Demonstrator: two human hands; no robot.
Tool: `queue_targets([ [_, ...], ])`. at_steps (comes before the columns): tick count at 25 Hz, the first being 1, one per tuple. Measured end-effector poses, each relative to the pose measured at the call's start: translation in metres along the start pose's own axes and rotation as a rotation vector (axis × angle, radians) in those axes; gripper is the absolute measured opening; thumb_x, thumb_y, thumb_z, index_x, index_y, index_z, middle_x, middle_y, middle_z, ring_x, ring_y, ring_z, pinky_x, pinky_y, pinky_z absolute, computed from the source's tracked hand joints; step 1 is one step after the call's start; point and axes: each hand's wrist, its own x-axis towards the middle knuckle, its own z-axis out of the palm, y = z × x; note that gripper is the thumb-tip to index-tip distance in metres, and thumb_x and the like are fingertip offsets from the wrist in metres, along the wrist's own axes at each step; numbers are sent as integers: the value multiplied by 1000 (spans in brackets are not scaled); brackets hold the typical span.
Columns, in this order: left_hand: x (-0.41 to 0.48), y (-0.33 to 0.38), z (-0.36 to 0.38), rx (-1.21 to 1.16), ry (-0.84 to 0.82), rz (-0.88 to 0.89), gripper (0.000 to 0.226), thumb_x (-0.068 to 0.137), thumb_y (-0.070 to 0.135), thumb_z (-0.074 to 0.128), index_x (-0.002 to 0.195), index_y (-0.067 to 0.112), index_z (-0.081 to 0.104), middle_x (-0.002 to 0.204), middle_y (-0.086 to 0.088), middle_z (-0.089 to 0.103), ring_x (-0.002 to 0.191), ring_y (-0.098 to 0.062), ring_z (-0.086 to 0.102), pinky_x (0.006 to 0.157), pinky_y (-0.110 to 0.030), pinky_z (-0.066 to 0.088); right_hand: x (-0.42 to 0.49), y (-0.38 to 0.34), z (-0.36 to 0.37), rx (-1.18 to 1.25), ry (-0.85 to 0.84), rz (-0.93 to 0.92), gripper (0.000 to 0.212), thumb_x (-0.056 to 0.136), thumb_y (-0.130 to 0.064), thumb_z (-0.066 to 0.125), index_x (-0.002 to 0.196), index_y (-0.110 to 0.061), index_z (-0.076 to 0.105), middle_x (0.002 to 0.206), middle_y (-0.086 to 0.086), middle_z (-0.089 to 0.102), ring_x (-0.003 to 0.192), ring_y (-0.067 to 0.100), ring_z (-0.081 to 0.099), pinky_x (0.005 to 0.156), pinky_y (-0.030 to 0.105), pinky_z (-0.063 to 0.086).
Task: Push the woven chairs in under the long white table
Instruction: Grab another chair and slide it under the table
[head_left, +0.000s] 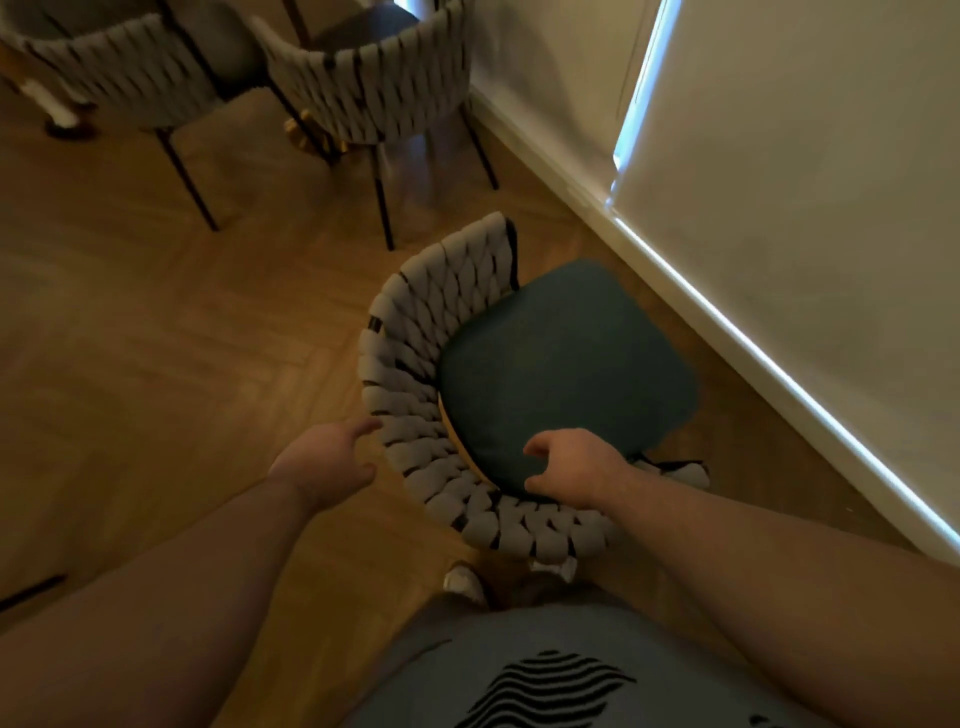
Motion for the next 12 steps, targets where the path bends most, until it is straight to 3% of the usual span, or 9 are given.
queue_targets([
  [3,39,20,-10,1,-7,117,69,90,28,73,154,30,48,144,-3,62,126,-24,61,97,-36,54,22,10,-16,23,-9,58,57,95,-42,73,147,-28,56,140,-4,63,127,17,59,106,36,51],
  [5,62,29,-16,61,-58,188,73,89,28,74,156,30,46,152,-1,56,135,-22,55,106,-34,50,31,9,-18,76,20,102,57,93,-43,74,146,-28,57,139,-4,64,125,17,59,105,37,51],
  [12,155,5,-58,455,-273,431,68,93,41,68,156,40,41,149,-1,54,130,-23,54,99,-36,53,60,-39,16,275,24,276,67,89,-46,76,150,-25,55,148,-3,60,133,17,56,111,36,48],
])
